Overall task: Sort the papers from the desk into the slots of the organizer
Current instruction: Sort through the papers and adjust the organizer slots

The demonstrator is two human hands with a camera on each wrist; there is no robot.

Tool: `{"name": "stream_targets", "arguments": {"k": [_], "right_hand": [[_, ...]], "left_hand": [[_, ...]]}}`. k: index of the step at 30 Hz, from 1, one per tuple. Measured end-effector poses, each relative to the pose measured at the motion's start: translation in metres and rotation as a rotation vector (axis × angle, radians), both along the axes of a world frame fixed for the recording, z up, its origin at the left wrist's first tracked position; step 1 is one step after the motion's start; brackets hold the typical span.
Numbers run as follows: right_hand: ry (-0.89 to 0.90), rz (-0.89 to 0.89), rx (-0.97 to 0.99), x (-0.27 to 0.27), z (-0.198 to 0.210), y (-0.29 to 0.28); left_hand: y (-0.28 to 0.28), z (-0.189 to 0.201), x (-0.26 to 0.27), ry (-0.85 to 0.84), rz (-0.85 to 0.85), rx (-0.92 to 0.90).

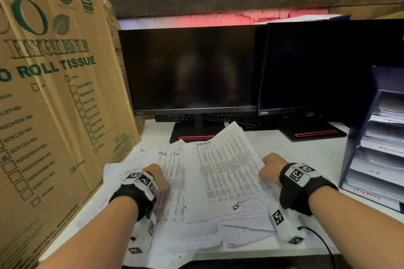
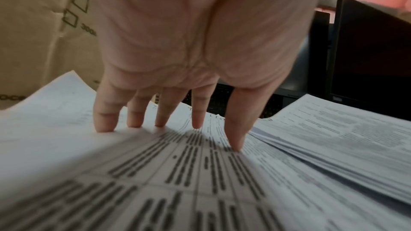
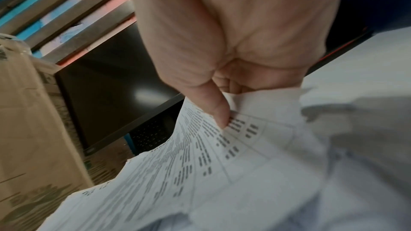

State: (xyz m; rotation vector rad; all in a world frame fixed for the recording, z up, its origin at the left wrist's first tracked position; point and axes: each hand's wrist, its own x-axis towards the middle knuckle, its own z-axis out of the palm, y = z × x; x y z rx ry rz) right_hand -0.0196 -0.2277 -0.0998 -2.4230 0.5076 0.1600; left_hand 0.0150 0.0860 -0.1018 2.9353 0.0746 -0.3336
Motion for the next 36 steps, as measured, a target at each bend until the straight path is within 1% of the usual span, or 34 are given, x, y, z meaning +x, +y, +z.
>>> {"name": "stream_targets", "arguments": {"k": [3, 9, 11, 14, 16, 17, 19, 21, 23, 24, 26, 29, 32, 34, 36], "right_hand": [[-0.008, -0.051, 0.001, -0.009, -0.001, -0.024], [0.008, -0.058, 0.021, -0.022, -0.001, -0.052], [0.014, -0.057, 0.034, -0.026, -0.001, -0.058], [0.026, -0.055, 0.055, -0.031, -0.003, -0.065], [0.031, -0.05, 0.068, -0.036, -0.001, -0.066], [0.027, -0.046, 0.07, -0.038, 0.0, -0.068], [0.008, -0.038, 0.078, -0.043, 0.002, -0.069], [-0.017, -0.036, 0.096, -0.047, 0.003, -0.072], [-0.047, -0.038, 0.127, -0.051, 0.003, -0.076], [-0.067, -0.051, 0.154, -0.053, 0.003, -0.078], [-0.121, -0.089, 0.24, -0.056, 0.004, -0.082], [-0.22, -0.159, 0.39, -0.061, 0.006, -0.085], [-0.278, -0.197, 0.489, -0.067, 0.011, -0.086], [-0.288, -0.21, 0.558, -0.069, 0.013, -0.088], [-0.291, -0.21, 0.573, -0.072, 0.015, -0.09]], "left_hand": [[-0.012, 0.006, 0.005, 0.042, -0.007, -0.018], [-0.028, 0.018, 0.008, 0.042, 0.105, -0.122], [-0.036, 0.015, 0.009, 0.075, 0.132, -0.219], [-0.05, 0.002, 0.017, 0.134, 0.176, -0.493], [-0.062, -0.001, 0.017, 0.152, 0.18, -0.584], [-0.069, 0.0, 0.017, 0.135, 0.153, -0.561], [-0.08, 0.003, 0.015, 0.096, 0.071, -0.443], [-0.089, 0.006, 0.017, 0.07, 0.001, -0.372], [-0.094, 0.008, 0.017, 0.038, -0.043, -0.331], [-0.096, 0.008, 0.018, 0.011, -0.047, -0.353], [-0.099, 0.012, 0.019, -0.058, -0.023, -0.52], [-0.104, 0.02, 0.017, -0.169, 0.014, -0.715], [-0.115, 0.032, 0.004, -0.305, 0.028, -0.976], [-0.122, 0.042, -0.005, -0.37, -0.027, -1.083], [-0.128, 0.049, -0.008, -0.397, -0.103, -1.1]]}}
